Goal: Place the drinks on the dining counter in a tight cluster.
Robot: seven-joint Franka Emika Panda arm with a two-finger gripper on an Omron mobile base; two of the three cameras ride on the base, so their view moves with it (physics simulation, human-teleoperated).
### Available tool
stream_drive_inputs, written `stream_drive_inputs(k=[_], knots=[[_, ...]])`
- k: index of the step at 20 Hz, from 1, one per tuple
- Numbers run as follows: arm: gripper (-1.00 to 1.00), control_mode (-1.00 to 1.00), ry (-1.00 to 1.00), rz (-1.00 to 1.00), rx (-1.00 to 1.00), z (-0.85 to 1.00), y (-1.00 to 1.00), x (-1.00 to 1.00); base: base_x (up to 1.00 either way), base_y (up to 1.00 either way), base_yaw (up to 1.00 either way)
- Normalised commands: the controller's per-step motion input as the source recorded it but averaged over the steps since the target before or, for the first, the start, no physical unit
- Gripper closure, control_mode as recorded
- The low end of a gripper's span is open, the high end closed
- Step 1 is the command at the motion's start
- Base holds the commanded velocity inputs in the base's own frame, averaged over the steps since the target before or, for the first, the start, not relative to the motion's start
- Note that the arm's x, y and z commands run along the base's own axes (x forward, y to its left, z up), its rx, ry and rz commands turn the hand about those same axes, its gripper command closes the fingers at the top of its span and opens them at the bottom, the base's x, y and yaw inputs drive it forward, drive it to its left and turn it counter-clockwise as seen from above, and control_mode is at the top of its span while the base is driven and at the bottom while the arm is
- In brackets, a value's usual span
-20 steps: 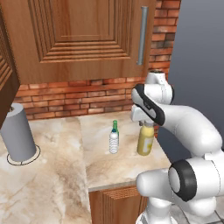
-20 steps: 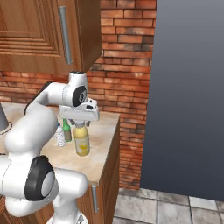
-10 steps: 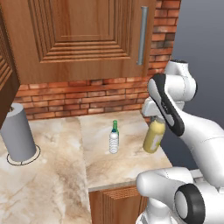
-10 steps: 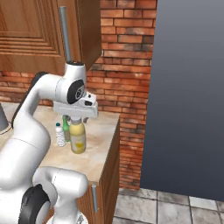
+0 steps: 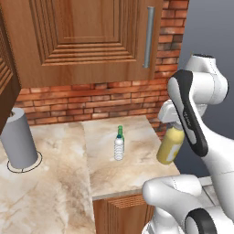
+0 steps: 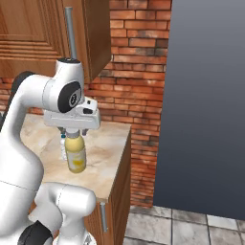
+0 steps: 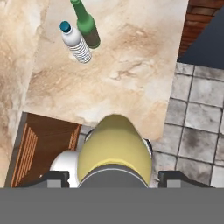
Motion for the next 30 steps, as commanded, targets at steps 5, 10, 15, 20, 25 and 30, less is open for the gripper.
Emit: stream_drive_inputs(k=[5, 10, 15, 20, 25, 30], knots=[[1.0, -1.0, -0.06, 0.0, 0.0, 0.01, 0.0, -0.31, 0.0, 0.0, 0.0], [1.0, -1.0, -0.02, 0.0, -0.01, 0.0, 0.0, 0.0, 0.0, 0.0, 0.0], [1.0, -1.0, 0.0, 0.0, 0.0, 0.0, 0.0, 0.0, 0.0, 0.0, 0.0], [1.0, -1.0, 0.0, 0.0, 0.0, 0.0, 0.0, 0.0, 0.0, 0.0, 0.0], [1.0, -1.0, 0.0, 0.0, 0.0, 0.0, 0.0, 0.0, 0.0, 0.0, 0.0], [1.0, 1.0, 0.0, 0.0, 0.0, 0.0, 0.0, 0.0, -0.23, -0.29, -0.13]])
